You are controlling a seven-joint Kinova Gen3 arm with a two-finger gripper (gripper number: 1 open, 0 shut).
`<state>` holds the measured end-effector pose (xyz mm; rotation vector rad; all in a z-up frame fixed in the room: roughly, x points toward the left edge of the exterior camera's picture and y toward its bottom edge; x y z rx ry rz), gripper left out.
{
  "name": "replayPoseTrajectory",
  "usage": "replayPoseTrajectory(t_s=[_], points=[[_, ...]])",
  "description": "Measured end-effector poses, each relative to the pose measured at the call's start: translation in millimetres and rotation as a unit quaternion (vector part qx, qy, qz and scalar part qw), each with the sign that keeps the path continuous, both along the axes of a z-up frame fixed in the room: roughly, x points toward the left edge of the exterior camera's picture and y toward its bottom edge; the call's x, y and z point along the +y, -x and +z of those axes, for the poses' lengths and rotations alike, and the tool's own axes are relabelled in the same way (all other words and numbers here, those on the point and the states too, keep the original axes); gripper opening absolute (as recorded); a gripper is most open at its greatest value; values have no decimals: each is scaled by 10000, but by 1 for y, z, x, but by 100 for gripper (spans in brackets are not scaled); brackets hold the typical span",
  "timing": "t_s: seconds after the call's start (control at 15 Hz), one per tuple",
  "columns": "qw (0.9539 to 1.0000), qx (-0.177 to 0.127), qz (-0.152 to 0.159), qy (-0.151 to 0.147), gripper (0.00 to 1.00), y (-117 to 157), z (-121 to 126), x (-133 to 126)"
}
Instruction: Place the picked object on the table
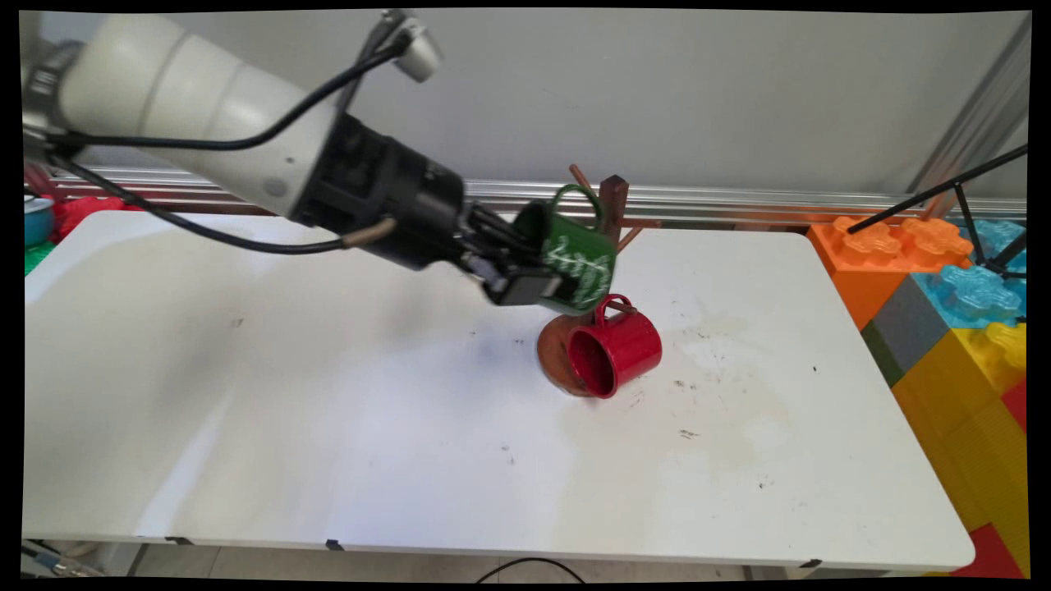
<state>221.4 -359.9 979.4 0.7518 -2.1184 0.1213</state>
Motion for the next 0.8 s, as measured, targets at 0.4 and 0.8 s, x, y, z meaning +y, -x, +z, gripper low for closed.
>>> replayPoseTrajectory(t_s=[0.4, 0.8], points=[[9927, -1124, -345, 268, 0, -49, 10, -12], [9702, -2251, -782, 445, 0, -85, 1, -36]])
